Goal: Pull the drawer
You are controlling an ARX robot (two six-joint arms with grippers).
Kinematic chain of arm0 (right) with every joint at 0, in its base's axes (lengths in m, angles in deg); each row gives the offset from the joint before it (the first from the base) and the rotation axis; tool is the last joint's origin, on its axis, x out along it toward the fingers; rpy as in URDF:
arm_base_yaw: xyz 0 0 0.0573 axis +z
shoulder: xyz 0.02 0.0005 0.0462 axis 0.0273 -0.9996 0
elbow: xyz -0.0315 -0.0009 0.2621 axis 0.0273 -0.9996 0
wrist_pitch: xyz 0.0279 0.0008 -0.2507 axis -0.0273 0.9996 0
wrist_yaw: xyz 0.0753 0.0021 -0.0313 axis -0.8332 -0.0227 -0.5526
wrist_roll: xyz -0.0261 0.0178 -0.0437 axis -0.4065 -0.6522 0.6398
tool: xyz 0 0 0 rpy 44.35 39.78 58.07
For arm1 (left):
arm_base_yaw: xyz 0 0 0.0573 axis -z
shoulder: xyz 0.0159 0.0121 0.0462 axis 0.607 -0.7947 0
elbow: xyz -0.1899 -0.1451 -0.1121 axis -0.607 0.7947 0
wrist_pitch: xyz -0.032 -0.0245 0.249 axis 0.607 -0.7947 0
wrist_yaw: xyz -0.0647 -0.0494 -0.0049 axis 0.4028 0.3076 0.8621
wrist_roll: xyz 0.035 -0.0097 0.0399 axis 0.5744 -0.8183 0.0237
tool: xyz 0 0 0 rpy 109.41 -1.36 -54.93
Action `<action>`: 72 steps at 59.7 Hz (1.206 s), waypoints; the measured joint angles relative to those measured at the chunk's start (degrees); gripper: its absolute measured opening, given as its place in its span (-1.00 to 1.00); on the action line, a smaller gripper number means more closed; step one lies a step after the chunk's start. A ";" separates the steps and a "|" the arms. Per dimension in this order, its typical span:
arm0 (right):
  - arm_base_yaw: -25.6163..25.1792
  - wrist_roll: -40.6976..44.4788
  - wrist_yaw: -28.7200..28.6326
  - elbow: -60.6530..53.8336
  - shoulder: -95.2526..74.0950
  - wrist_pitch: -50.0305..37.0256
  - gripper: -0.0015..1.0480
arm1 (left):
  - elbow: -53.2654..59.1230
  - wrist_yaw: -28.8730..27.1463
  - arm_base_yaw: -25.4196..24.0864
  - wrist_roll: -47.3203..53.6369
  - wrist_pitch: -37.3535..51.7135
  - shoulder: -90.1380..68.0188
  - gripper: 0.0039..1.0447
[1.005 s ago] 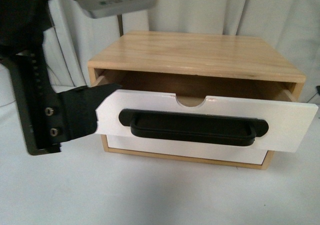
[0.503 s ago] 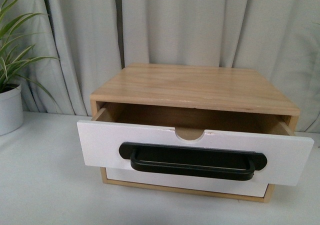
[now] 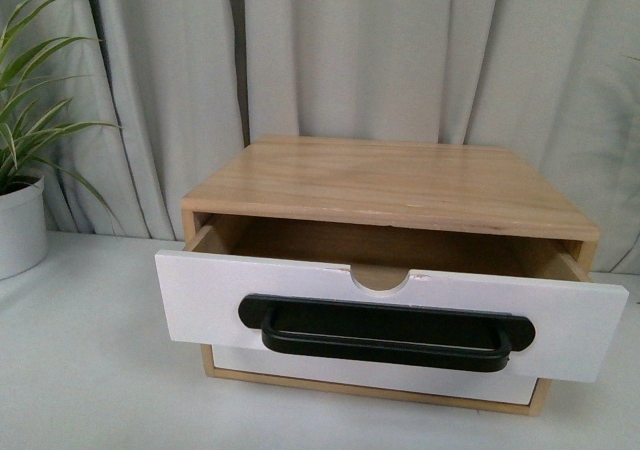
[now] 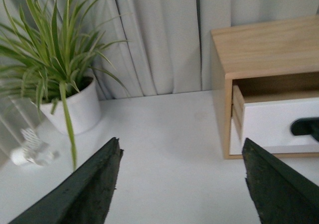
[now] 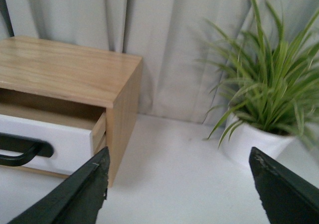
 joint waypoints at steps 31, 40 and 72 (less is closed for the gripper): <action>10.43 -5.11 9.90 -6.71 5.64 -0.85 -0.97 | 7.06 16.94 -16.35 -11.80 -3.54 11.04 -0.93; 10.43 -5.14 9.88 -7.69 6.49 -1.01 -0.97 | 8.00 16.98 -16.46 -11.87 -10.43 17.18 -0.93; 10.43 -5.14 9.90 -10.32 8.92 -1.40 -0.93 | 10.16 17.05 -16.48 -11.91 -12.15 22.91 -0.93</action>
